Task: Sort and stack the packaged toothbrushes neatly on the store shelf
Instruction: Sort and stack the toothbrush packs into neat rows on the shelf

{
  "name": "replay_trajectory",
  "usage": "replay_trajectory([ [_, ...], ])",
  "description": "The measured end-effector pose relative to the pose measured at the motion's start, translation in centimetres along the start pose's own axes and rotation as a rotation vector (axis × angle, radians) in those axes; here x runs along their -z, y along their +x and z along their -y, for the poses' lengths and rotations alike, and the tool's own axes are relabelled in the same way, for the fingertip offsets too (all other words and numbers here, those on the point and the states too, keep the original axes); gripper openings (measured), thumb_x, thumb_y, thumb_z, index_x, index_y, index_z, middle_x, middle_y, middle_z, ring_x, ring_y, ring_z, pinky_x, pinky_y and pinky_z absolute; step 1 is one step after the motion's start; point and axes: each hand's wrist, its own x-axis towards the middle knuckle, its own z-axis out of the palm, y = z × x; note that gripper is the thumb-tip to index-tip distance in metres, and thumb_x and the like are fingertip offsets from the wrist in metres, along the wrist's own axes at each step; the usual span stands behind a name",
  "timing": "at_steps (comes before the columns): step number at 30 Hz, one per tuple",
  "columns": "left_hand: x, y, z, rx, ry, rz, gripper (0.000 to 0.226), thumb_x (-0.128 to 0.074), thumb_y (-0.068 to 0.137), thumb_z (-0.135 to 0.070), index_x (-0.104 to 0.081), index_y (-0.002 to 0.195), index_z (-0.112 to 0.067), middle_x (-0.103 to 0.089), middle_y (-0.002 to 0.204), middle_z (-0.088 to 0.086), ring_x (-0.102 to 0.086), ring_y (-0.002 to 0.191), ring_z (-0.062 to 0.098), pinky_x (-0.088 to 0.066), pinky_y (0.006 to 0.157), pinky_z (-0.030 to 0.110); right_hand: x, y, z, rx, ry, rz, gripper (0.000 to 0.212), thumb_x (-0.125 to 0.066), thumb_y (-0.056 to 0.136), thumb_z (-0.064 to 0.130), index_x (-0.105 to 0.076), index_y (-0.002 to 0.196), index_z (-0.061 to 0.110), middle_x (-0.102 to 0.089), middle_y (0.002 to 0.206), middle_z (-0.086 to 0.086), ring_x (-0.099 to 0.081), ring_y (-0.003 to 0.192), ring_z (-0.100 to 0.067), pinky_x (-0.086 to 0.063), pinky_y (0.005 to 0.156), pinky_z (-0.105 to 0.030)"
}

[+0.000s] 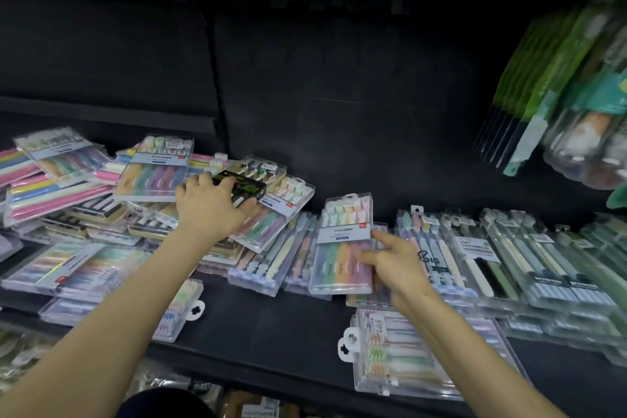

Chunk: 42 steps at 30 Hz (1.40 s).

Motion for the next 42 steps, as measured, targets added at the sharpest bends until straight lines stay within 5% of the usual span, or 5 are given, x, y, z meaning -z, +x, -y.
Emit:
replay_trajectory([
  [5,1.1,-4.1,-3.7,-0.269,-0.372,-0.16,0.063,-0.048,0.088,-0.057,-0.059,0.126,-0.008,-0.057,0.121,0.019,-0.05,0.114,0.038,-0.037,0.096,0.042,5.5,-1.9,0.9,0.058,-0.098,0.119,0.048,-0.054,0.085,-0.015,-0.068,0.095,0.031,-0.075,0.078,0.007,-0.07,0.069,-0.007,-0.053,0.056,-0.017],
  [13,0.0,-9.0,-11.8,-0.151,-1.395,0.485,0.028,-0.067,0.088,-0.023,-0.062,0.116,-0.026,-0.066,0.104,-0.002,-0.064,0.09,0.01,-0.049,0.075,0.022,13.4,-5.5,2.7,-0.015,-0.268,0.275,0.043,-0.056,0.087,-0.011,-0.074,0.097,0.027,-0.075,0.096,-0.003,-0.068,0.084,-0.013,-0.053,0.077,-0.022],
  [19,-0.7,-11.5,-14.7,-0.121,-1.497,0.473,0.024,-0.068,0.086,-0.007,-0.068,0.098,-0.028,-0.07,0.107,0.002,-0.068,0.079,0.009,-0.05,0.059,0.017,14.6,-7.7,1.7,0.136,-0.64,0.309,0.055,-0.079,0.077,0.02,-0.056,0.123,0.041,-0.059,0.118,0.029,-0.056,0.105,0.01,-0.044,0.094,-0.016],
  [33,-1.9,-14.9,-13.9,0.128,-1.258,0.581,0.032,-0.068,0.087,-0.027,-0.058,0.116,-0.016,-0.06,0.124,0.009,-0.06,0.108,0.027,-0.052,0.088,0.04,12.1,-7.8,-1.1,0.437,-1.317,0.415,0.093,-0.071,0.074,0.057,-0.02,0.15,0.04,-0.018,0.159,0.006,-0.018,0.144,-0.012,-0.018,0.114,-0.027],
  [42,-2.1,-10.3,-7.8,0.015,-0.319,-0.088,0.063,-0.061,0.081,-0.058,-0.058,0.12,-0.008,-0.05,0.119,0.025,-0.046,0.113,0.04,-0.039,0.092,0.045,11.2,-6.6,0.3,0.395,-1.398,0.656,0.085,-0.074,0.076,0.051,-0.029,0.148,0.04,-0.016,0.159,0.012,-0.01,0.145,-0.006,-0.007,0.116,-0.028],
])
